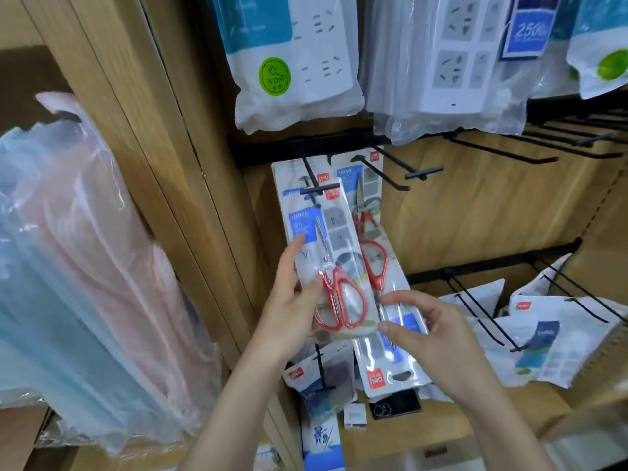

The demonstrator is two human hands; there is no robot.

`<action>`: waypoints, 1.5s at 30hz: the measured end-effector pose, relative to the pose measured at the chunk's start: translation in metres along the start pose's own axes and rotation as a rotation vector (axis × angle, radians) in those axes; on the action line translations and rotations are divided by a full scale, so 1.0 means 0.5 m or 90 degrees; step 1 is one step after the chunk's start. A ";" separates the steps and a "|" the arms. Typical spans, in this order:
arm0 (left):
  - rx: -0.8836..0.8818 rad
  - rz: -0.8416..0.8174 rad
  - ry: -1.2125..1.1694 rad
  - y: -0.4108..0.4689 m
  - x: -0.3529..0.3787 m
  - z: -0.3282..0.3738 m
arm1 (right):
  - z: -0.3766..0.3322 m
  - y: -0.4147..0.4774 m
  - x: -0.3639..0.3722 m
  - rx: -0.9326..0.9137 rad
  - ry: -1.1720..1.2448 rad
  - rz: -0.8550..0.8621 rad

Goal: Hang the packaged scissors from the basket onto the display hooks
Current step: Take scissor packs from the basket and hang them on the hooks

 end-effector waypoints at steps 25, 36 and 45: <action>0.093 -0.036 0.246 -0.026 -0.007 0.012 | -0.091 -0.016 -0.115 -0.112 0.045 0.120; 0.007 0.083 -0.041 -0.090 0.018 -0.032 | -0.052 -0.004 -0.047 -0.006 0.154 -0.072; 0.008 0.071 -0.137 -0.106 0.026 -0.025 | -0.043 -0.034 -0.009 -0.031 0.099 -0.181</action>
Point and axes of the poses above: each hand's wrist, its own y-axis towards the middle knuckle, its own x-axis out of the palm, z = x × y, the point moved 4 cm from there along y, towards the middle knuckle, and after that the axes turned 7 degrees about -z, right-handed, at the moved point
